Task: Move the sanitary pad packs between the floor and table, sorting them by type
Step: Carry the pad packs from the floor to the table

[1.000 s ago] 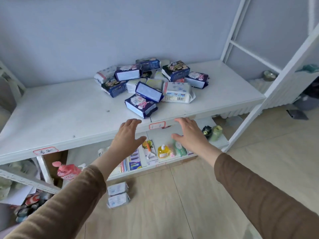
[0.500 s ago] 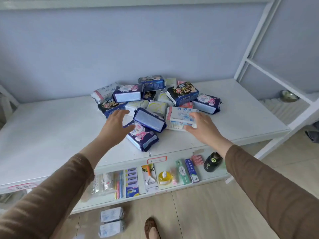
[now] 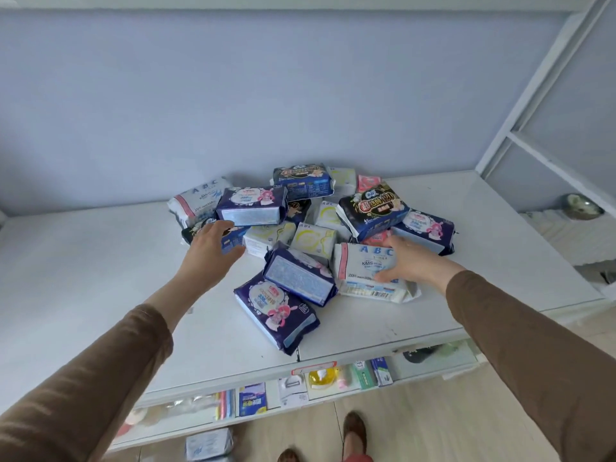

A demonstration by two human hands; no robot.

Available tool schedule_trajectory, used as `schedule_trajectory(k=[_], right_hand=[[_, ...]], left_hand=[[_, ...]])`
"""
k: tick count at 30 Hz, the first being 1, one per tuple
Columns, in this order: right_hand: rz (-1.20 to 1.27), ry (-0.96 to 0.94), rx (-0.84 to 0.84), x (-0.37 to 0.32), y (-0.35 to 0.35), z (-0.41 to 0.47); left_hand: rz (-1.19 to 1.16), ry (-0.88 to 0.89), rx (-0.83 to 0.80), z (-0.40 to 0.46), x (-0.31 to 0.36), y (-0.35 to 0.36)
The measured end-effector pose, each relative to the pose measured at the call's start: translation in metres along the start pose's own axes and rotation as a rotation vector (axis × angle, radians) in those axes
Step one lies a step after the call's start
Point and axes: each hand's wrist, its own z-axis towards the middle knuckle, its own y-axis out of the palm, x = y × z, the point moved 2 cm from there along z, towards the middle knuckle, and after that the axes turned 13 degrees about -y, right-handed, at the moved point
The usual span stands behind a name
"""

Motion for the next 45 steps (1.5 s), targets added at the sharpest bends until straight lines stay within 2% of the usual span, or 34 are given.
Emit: schedule_trajectory(k=[2, 5, 10, 14, 16, 22, 26, 32, 34, 40, 45], right_hand=[[-0.077, -0.027, -0.059, 0.000, 0.001, 0.003], [-0.205, -0.059, -0.021, -0.004, 0.008, 0.000], [-0.380, -0.053, 0.175, -0.023, 0.017, -0.014], [-0.536, -0.131, 0.411, -0.039, 0.033, -0.027], [-0.549, -0.159, 0.472, -0.047, 0.037, -0.030], [-0.501, -0.181, 0.441, -0.064, 0.045, -0.023], [-0.446, -0.139, 0.365, -0.059, 0.045, -0.014], [-0.615, -0.095, 0.267, -0.063, 0.030, 0.006], [-0.662, -0.093, 0.247, -0.064, 0.029, 0.010], [-0.563, -0.092, 0.189, -0.065, 0.031, 0.021], [-0.527, -0.085, 0.169, -0.066, 0.032, 0.025]], left_hand=[[-0.018, 0.010, 0.016, 0.004, -0.002, 0.002], [-0.034, 0.021, 0.039, 0.007, -0.005, 0.003], [-0.046, 0.028, 0.070, 0.016, -0.013, 0.000], [-0.079, 0.010, 0.135, 0.032, -0.026, -0.007], [-0.087, -0.031, 0.161, 0.043, -0.035, -0.008], [-0.084, -0.239, 0.197, 0.085, -0.065, -0.017], [-0.163, -0.431, 0.130, 0.120, -0.081, -0.023], [-0.315, -0.637, 0.100, 0.164, -0.094, -0.029], [-0.357, -0.674, 0.085, 0.174, -0.096, -0.030], [-0.510, -0.747, -0.037, 0.194, -0.102, -0.024], [-0.766, -0.701, -0.178, 0.197, -0.115, -0.011]])
